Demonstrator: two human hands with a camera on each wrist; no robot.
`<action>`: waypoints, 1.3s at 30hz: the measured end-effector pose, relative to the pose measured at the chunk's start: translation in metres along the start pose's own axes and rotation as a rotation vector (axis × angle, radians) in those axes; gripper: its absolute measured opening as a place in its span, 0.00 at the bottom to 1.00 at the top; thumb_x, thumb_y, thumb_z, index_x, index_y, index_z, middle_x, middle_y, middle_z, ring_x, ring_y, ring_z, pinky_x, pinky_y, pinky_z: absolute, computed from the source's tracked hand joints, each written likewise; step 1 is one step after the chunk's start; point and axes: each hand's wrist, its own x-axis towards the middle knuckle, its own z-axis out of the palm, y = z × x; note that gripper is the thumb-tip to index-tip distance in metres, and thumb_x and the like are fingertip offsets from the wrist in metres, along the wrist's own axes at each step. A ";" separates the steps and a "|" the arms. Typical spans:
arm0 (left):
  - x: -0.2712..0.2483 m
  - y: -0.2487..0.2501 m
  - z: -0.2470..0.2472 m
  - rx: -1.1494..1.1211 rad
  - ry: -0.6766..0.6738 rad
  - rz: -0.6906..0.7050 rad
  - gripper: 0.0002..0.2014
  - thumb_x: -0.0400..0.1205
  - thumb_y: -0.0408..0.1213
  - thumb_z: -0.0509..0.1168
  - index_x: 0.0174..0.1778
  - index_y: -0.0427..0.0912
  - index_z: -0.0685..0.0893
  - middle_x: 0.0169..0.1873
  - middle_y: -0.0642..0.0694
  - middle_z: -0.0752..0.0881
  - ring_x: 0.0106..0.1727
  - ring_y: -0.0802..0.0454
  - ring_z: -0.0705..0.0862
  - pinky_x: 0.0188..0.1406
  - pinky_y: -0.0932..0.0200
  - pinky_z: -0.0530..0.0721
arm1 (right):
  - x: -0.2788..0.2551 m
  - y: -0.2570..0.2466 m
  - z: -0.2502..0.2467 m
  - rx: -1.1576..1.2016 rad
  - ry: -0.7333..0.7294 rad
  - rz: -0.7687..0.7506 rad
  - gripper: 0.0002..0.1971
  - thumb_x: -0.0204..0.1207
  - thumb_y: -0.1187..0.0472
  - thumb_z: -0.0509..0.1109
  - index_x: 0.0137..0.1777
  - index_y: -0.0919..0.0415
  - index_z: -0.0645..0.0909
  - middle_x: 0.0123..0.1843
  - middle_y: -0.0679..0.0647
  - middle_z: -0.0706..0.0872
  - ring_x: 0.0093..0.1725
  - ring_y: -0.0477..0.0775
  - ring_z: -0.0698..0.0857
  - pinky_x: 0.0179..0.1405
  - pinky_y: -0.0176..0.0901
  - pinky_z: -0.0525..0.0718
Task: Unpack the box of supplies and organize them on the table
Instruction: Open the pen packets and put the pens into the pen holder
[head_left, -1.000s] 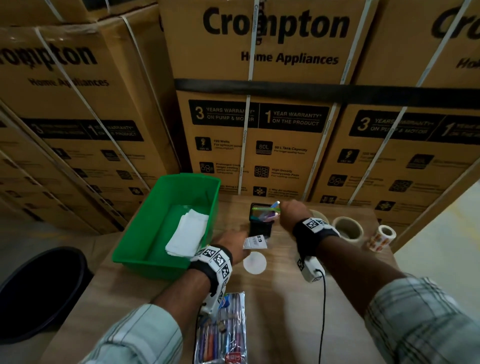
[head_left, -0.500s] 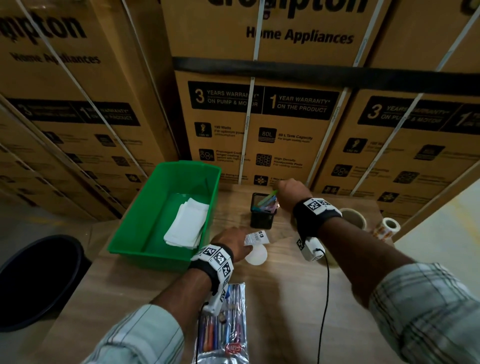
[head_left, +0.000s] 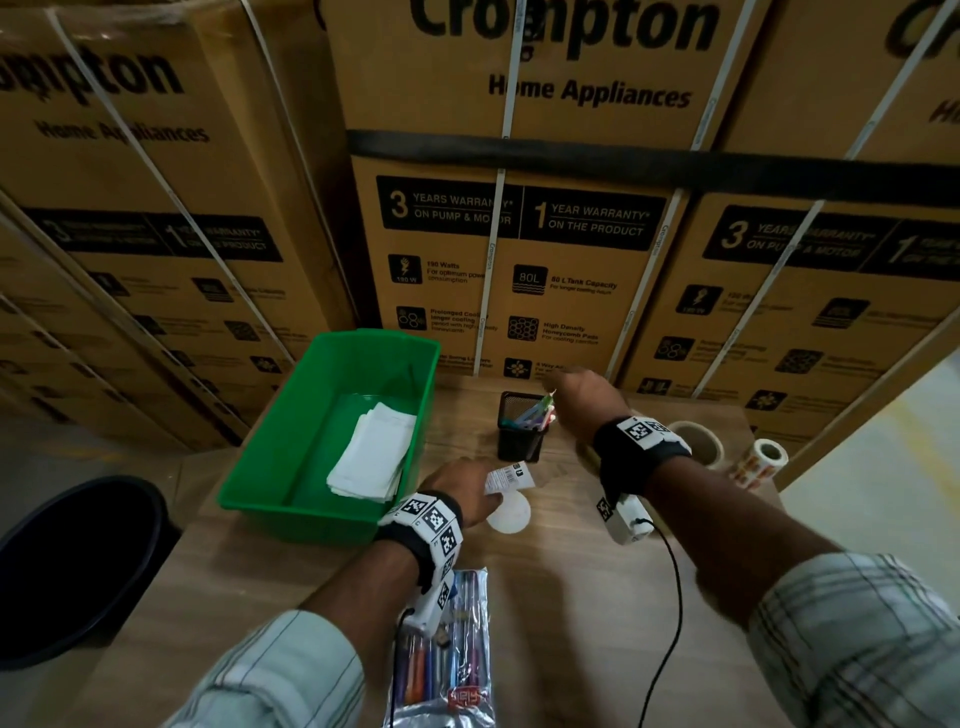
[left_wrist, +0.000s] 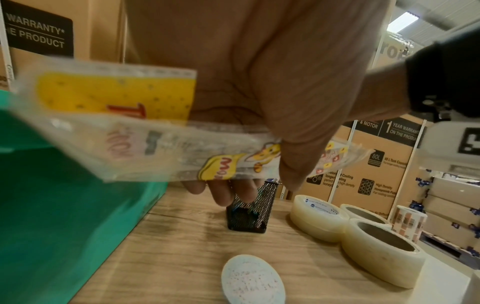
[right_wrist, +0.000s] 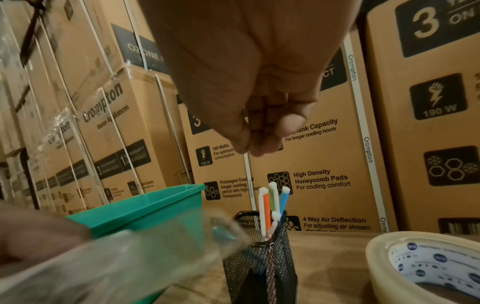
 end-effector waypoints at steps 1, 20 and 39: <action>-0.002 0.002 -0.002 -0.001 0.004 0.006 0.20 0.78 0.44 0.68 0.67 0.51 0.79 0.60 0.45 0.86 0.59 0.43 0.85 0.57 0.52 0.83 | -0.007 0.000 -0.001 0.002 0.010 -0.049 0.12 0.78 0.66 0.65 0.59 0.55 0.78 0.50 0.57 0.86 0.44 0.55 0.85 0.43 0.48 0.89; -0.038 0.023 0.002 -0.080 0.195 0.045 0.38 0.73 0.60 0.69 0.71 0.42 0.68 0.65 0.36 0.75 0.66 0.38 0.75 0.64 0.47 0.76 | -0.105 -0.051 -0.020 0.549 0.103 0.305 0.13 0.76 0.53 0.70 0.55 0.57 0.75 0.37 0.45 0.78 0.37 0.46 0.76 0.32 0.38 0.71; -0.071 0.051 0.020 -0.144 0.159 0.079 0.39 0.68 0.61 0.72 0.69 0.44 0.68 0.65 0.39 0.74 0.67 0.39 0.76 0.63 0.46 0.79 | -0.154 -0.031 -0.021 0.524 0.067 -0.035 0.06 0.77 0.60 0.68 0.51 0.57 0.83 0.41 0.48 0.84 0.40 0.48 0.82 0.41 0.42 0.79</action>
